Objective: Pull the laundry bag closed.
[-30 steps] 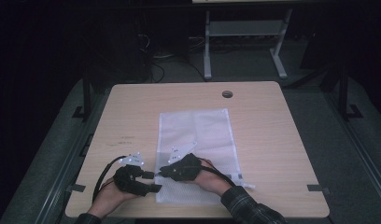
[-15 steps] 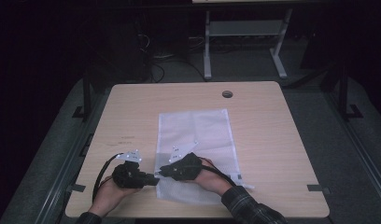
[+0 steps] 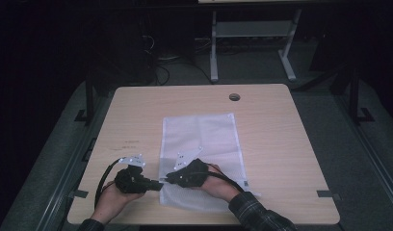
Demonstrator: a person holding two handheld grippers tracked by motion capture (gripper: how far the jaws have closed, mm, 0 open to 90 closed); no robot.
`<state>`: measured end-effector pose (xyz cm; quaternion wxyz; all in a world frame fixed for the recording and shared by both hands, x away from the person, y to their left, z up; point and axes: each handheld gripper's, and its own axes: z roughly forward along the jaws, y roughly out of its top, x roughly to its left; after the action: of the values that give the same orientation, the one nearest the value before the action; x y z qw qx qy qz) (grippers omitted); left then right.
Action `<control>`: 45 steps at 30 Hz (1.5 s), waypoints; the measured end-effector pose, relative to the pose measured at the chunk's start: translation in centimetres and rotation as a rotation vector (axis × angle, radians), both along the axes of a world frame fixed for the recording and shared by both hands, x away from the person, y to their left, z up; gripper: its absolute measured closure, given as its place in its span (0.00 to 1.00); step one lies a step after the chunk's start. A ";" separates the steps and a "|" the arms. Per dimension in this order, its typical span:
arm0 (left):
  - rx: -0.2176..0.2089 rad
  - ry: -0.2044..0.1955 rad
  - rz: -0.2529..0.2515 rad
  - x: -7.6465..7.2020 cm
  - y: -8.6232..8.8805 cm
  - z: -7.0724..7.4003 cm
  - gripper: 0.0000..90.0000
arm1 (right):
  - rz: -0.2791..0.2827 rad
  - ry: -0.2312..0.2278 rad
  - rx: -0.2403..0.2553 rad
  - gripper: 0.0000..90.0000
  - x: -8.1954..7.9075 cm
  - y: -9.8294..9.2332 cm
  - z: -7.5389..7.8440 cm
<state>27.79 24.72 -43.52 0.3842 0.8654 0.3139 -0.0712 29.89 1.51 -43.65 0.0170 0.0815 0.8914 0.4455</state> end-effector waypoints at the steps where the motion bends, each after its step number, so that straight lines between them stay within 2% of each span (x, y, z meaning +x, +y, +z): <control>1: -0.001 0.002 0.000 0.0 0.0 0.0 0.98 | 0.001 0.001 -0.003 0.92 0.0 0.0 0.0; 16: -0.021 0.013 0.008 0.0 0.2 0.2 0.99 | 0.014 0.006 -0.005 0.96 0.1 -0.2 -0.1; 21: -0.016 0.001 -0.007 -0.1 0.1 0.2 0.99 | 0.012 0.024 0.008 0.82 0.4 -0.3 -0.3; 23: -0.016 0.000 -0.010 -0.2 0.0 0.2 0.99 | 0.018 0.046 0.012 0.75 0.5 -0.4 -0.4; 26: -0.015 -0.005 -0.021 -0.2 -0.1 0.2 0.99 | 0.047 0.079 0.015 0.71 0.7 -0.4 -0.7; 29: -0.012 -0.006 -0.021 -0.3 -0.2 0.2 0.99 | 0.061 0.102 0.008 0.78 0.7 -0.2 -0.9; 34: -0.005 -0.010 -0.021 -0.3 -0.1 0.3 0.99 | 0.064 0.107 0.016 0.82 0.8 -0.3 -0.9; 35: -0.004 -0.010 -0.021 -0.2 -0.1 0.2 0.99 | 0.062 0.109 0.021 0.87 0.8 -0.4 -0.8; 45: 0.013 -0.004 -0.001 -0.2 0.1 0.2 0.99 | 0.060 0.088 0.014 0.92 0.8 -0.8 -0.4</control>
<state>27.58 24.78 -43.30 0.3791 0.8681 0.3132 -0.0673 30.71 0.73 -44.09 -0.0364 0.0743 0.8902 0.4481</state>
